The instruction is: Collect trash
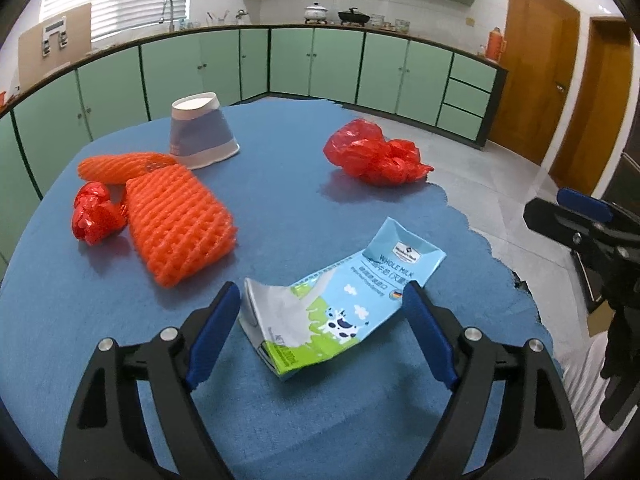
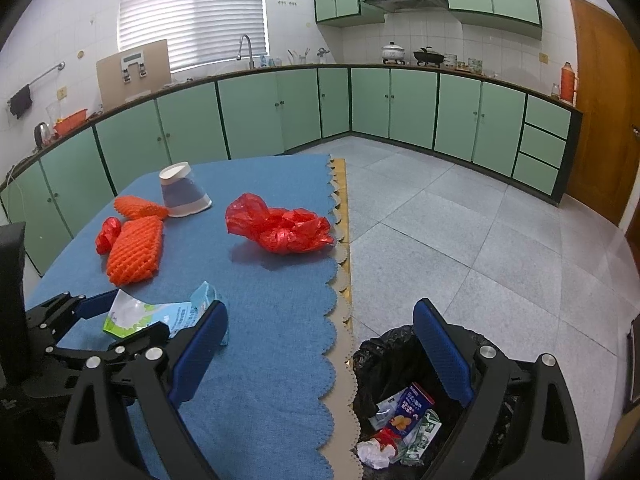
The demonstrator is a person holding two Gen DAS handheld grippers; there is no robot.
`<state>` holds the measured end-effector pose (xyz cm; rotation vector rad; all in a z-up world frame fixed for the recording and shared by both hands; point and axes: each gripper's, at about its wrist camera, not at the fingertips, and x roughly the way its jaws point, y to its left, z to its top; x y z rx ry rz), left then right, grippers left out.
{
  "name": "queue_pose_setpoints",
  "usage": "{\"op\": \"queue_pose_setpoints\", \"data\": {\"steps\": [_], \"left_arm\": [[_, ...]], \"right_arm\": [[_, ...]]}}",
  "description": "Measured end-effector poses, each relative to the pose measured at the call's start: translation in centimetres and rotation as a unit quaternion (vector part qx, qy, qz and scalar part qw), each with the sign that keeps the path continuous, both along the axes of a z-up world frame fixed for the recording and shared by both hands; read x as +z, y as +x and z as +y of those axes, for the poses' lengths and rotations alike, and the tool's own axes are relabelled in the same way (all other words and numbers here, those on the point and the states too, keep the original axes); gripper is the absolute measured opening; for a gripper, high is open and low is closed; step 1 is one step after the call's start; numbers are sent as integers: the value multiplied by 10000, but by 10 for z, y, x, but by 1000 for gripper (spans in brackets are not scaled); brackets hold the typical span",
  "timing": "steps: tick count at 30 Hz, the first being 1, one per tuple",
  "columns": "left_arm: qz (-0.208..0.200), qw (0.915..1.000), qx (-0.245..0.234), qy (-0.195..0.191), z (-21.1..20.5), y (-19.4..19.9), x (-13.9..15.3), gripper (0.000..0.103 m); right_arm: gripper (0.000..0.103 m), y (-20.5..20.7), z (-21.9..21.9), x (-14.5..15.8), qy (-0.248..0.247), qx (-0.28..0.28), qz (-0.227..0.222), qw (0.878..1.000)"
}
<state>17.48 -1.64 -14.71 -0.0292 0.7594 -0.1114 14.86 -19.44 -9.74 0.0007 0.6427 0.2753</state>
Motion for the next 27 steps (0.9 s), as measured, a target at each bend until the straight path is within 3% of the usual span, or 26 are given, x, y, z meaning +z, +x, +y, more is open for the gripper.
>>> {"op": "queue_pose_setpoints", "data": {"steps": [10,12,14,15,22,27], "left_arm": [[165,9996,-192,88,-3,5,-8,83],[222,9995,-143,171,-4,7,-10,78],[276,9995,-54,153,-3,10,-12,61],[296,9995,41,143,-2,11,-12,58],[258,9972,683,-143,2,2,-8,55],[-41,9975,689,-158,-1,-2,6,53]], "right_arm": [[92,3,2,-8,15,37,111,9999],[92,3,1,-9,22,20,129,9999],[92,4,0,-10,49,4,156,9999],[92,4,-1,-11,56,0,170,9998],[92,6,1,-16,52,4,225,9997],[92,6,-2,-16,78,-6,225,9997]]}}
